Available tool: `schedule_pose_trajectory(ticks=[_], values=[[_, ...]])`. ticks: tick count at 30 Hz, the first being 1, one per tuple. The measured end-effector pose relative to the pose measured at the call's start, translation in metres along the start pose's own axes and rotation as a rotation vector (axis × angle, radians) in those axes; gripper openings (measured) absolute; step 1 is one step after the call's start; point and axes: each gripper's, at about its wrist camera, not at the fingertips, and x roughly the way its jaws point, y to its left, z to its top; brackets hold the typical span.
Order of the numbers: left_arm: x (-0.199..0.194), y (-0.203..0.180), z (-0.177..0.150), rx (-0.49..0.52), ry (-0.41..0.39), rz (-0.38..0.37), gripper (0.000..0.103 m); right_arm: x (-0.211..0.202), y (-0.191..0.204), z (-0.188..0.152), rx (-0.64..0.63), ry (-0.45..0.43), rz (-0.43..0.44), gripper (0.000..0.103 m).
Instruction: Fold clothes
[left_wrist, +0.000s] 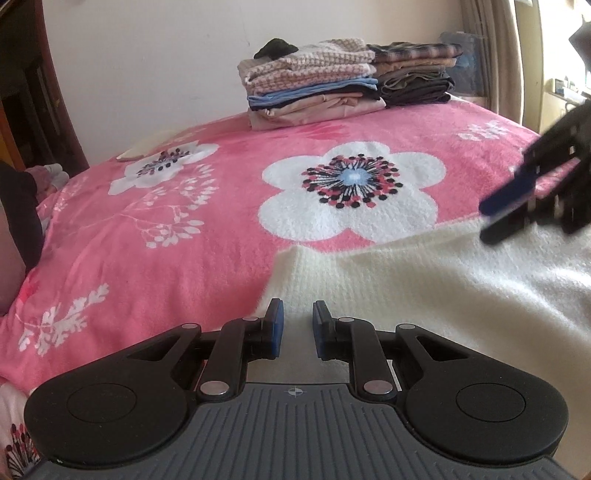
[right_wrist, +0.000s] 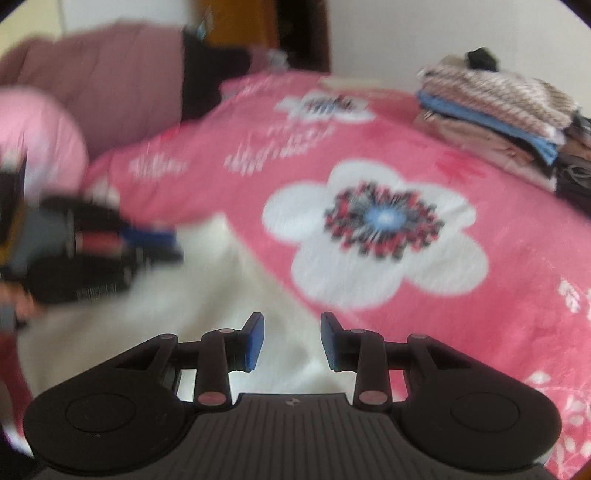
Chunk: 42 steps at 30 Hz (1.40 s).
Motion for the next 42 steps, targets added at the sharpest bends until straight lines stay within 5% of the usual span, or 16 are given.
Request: schedule_pose_trajectory(ticks=[11,15,20,26,29,34,39,42], values=[[0.002,0.0,-0.002,0.011,0.002,0.015,0.018,0.019,0.015,-0.02,-0.15,0.075,-0.047,0.031],[0.002,-0.001,-0.003,0.017,-0.003,0.021,0.018,0.013,0.025,-0.02,-0.22,0.039,-0.106,0.003],[0.002,-0.002,-0.003,0.026,-0.003,0.03,0.018,-0.007,0.028,-0.012,-0.232,-0.055,-0.201,0.002],[0.002,-0.006,-0.004,0.046,-0.008,0.042,0.018,0.026,0.016,-0.022,-0.217,0.005,-0.25,0.002],[0.002,-0.008,-0.004,0.057,-0.01,0.05,0.018,0.032,0.0,-0.026,-0.091,-0.012,-0.216,0.003],[-0.003,-0.013,0.0,0.065,-0.02,0.039,0.018,0.017,-0.052,-0.026,0.281,-0.031,-0.029,0.005],[-0.004,-0.024,0.003,0.08,-0.028,0.002,0.018,-0.033,-0.086,-0.029,0.485,-0.148,-0.03,0.008],[-0.005,-0.03,0.004,0.088,-0.033,-0.02,0.018,-0.066,-0.088,-0.03,0.442,-0.198,-0.086,0.009]])
